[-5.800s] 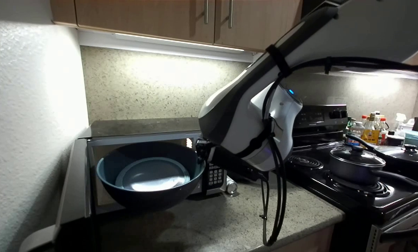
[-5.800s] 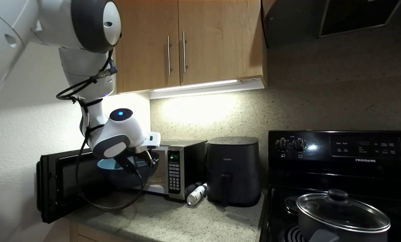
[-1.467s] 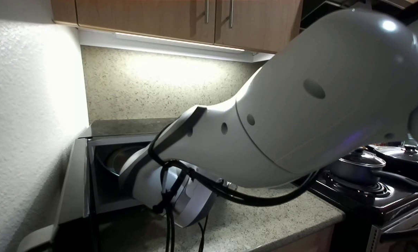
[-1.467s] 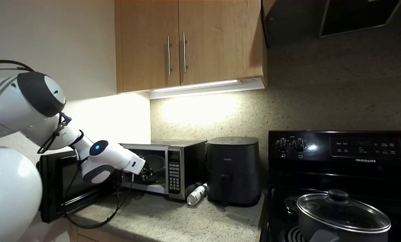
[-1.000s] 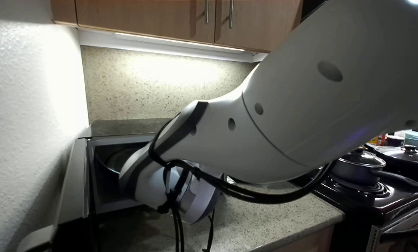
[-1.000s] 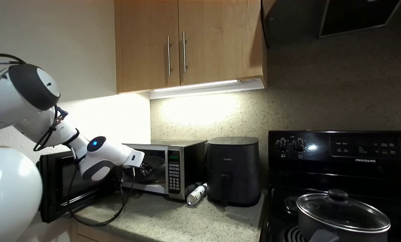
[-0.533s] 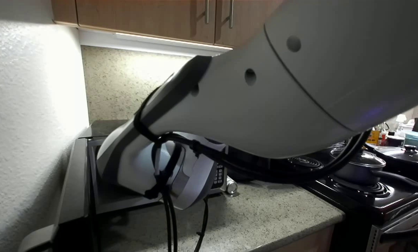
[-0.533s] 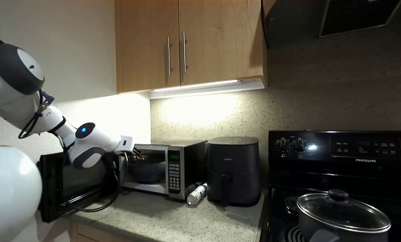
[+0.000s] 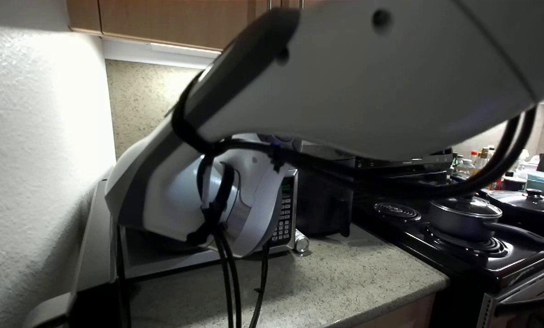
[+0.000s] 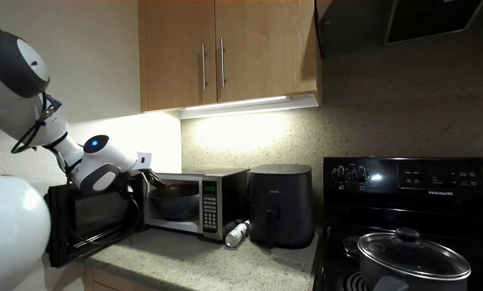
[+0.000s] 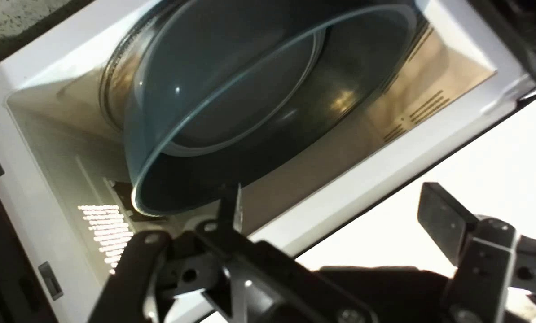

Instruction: Open the microwave door, then put the bowl in the microwave

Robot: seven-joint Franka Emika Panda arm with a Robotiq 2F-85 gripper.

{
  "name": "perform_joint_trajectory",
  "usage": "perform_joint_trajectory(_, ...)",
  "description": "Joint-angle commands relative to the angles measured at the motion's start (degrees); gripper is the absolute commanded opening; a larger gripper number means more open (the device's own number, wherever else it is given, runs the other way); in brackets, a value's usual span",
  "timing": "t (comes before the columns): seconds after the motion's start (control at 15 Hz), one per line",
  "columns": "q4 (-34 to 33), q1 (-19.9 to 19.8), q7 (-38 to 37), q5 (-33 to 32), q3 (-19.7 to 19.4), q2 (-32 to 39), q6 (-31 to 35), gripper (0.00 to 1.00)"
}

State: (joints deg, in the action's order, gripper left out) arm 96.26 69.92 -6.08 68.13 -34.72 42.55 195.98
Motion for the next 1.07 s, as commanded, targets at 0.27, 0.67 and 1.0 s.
perform_joint_trajectory(0.27, 17.63, 10.42, 7.8, -6.13, -5.99, -19.65, 1.9, 1.0)
perform_joint_trajectory(0.67, 15.93, 9.37, 6.23, -6.05, -5.43, -18.42, 2.0, 1.0)
perform_joint_trajectory(1.0, 16.15, 9.57, 6.23, -6.05, -5.43, -18.37, 2.0, 1.0)
